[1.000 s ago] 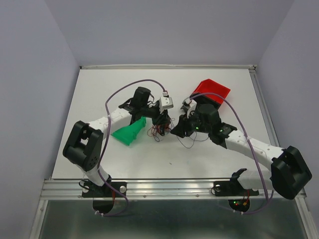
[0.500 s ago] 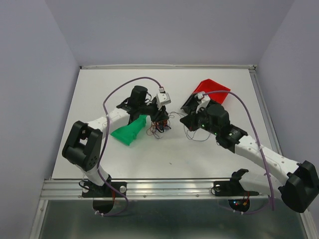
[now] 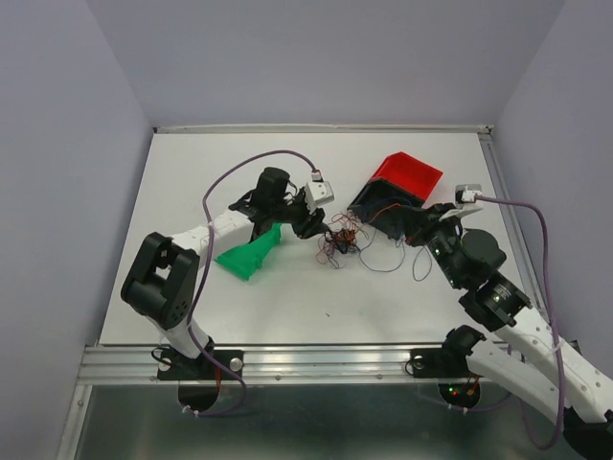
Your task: Untangle the cables
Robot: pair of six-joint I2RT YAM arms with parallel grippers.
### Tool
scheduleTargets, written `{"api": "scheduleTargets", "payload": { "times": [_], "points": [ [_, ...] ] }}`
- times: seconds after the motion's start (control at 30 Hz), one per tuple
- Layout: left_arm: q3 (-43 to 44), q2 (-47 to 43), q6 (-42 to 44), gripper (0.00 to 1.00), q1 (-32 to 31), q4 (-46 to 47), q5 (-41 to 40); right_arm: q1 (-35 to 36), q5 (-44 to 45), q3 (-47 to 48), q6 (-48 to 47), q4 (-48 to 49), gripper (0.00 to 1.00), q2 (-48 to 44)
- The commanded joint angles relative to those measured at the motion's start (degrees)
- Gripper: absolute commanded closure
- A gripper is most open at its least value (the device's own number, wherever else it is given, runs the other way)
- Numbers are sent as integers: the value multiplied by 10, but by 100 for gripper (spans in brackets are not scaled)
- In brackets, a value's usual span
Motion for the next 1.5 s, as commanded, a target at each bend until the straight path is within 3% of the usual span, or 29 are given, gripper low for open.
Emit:
{"api": "scheduleTargets", "payload": {
  "times": [0.0,0.17,0.23,0.27,0.37,0.5,0.8,1.03,1.07,1.17,1.2,1.27,1.3,1.47],
  "points": [
    [3,5,10,47,-4,8,-19,3,89,-26,13,15,99,-53],
    [14,20,14,53,-6,-7,-10,2,63,-24,11,15,100,-60],
    [10,13,23,40,-6,-8,18,3,38,-18,10,17,100,-44],
    [1,3,30,21,-7,-7,50,3,22,-17,9,21,99,-32],
    [-19,-11,28,1,-21,32,70,3,-15,-13,7,30,99,-21],
    [-52,-11,12,1,-55,127,57,3,-41,-15,10,42,100,-17],
    [-80,-16,22,1,-142,187,35,2,-59,-14,12,44,99,-20],
    [-11,82,-16,1,-175,220,-35,3,-68,-19,14,55,100,-22],
    [-4,91,-17,4,-177,225,-28,4,-67,-18,14,56,99,-23],
    [26,113,-23,28,-185,210,-21,3,-48,-22,11,55,100,-31],
    [28,117,-22,59,-187,204,-47,2,-29,-28,16,55,100,-37],
    [23,115,-17,91,-183,204,-83,2,-5,-35,23,55,100,-63],
    [20,114,-16,100,-173,204,-99,3,25,-42,26,55,99,-74],
    [11,59,-29,100,-109,171,-99,2,170,-78,44,45,100,-165]
  ]
}}
